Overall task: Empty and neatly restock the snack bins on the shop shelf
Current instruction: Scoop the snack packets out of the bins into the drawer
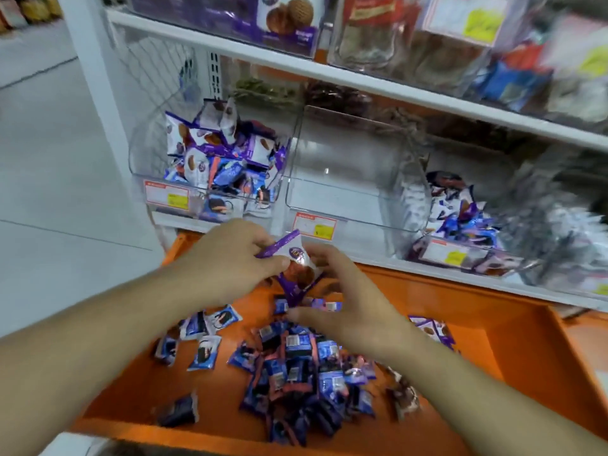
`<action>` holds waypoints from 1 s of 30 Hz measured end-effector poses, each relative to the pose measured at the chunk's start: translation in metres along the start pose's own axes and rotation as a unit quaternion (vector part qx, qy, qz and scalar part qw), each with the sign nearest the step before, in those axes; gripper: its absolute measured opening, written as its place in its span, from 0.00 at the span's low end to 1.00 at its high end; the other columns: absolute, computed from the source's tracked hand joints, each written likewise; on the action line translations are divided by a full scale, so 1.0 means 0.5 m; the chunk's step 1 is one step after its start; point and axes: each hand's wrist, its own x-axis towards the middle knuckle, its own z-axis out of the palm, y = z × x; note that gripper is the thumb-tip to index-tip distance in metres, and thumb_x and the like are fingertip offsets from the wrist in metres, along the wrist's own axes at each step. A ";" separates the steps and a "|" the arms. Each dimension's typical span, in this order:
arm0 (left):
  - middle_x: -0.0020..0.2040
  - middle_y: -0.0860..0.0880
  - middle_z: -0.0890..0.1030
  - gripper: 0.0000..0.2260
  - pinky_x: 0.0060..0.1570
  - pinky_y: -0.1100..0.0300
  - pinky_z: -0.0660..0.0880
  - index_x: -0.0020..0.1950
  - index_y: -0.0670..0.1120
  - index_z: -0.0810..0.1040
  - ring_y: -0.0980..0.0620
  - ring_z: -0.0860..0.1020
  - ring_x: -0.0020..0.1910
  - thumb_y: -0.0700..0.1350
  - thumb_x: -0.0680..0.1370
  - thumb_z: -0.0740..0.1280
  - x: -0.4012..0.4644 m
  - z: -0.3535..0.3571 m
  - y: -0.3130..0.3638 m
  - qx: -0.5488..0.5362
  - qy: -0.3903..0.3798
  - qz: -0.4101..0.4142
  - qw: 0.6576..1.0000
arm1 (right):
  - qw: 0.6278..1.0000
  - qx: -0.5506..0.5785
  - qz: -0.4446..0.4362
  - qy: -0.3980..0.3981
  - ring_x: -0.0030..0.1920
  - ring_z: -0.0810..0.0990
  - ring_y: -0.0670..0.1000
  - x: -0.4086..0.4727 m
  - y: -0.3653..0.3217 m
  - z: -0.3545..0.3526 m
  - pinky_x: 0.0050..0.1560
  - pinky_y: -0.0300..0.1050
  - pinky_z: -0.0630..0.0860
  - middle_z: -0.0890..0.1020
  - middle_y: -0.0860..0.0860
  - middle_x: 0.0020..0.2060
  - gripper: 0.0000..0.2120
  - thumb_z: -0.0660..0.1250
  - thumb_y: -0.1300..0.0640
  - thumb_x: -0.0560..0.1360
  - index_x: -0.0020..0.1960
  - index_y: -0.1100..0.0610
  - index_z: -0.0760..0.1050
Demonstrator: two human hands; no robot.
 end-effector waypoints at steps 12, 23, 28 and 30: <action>0.56 0.63 0.80 0.14 0.49 0.71 0.73 0.63 0.61 0.74 0.67 0.78 0.53 0.63 0.80 0.65 -0.009 0.228 0.178 0.005 -0.107 0.086 0.991 | 0.935 -0.302 0.177 0.051 0.57 0.82 0.45 -0.181 0.270 -0.341 0.55 0.41 0.77 0.84 0.42 0.56 0.20 0.79 0.50 0.73 0.63 0.44 0.79; 0.55 0.67 0.80 0.10 0.54 0.72 0.73 0.61 0.64 0.75 0.74 0.75 0.55 0.60 0.80 0.67 0.042 0.310 0.270 0.040 -0.067 0.144 0.987 | 0.936 -0.251 0.188 0.158 0.72 0.75 0.51 -0.233 0.308 -0.453 0.70 0.44 0.73 0.75 0.49 0.74 0.27 0.72 0.49 0.81 0.78 0.48 0.69; 0.66 0.64 0.74 0.17 0.64 0.59 0.72 0.69 0.61 0.73 0.65 0.74 0.61 0.57 0.81 0.66 0.140 0.306 0.358 0.045 0.086 0.230 0.968 | 0.940 -0.219 0.113 0.235 0.63 0.77 0.42 -0.224 0.270 -0.456 0.65 0.41 0.76 0.80 0.42 0.63 0.18 0.70 0.52 0.82 0.71 0.45 0.76; 0.74 0.60 0.69 0.22 0.71 0.56 0.68 0.76 0.57 0.68 0.56 0.70 0.71 0.55 0.82 0.64 0.197 0.300 0.389 0.063 0.136 0.251 0.956 | 0.940 -0.199 0.092 0.260 0.58 0.78 0.39 -0.219 0.258 -0.459 0.61 0.40 0.77 0.80 0.38 0.57 0.15 0.69 0.52 0.82 0.67 0.43 0.77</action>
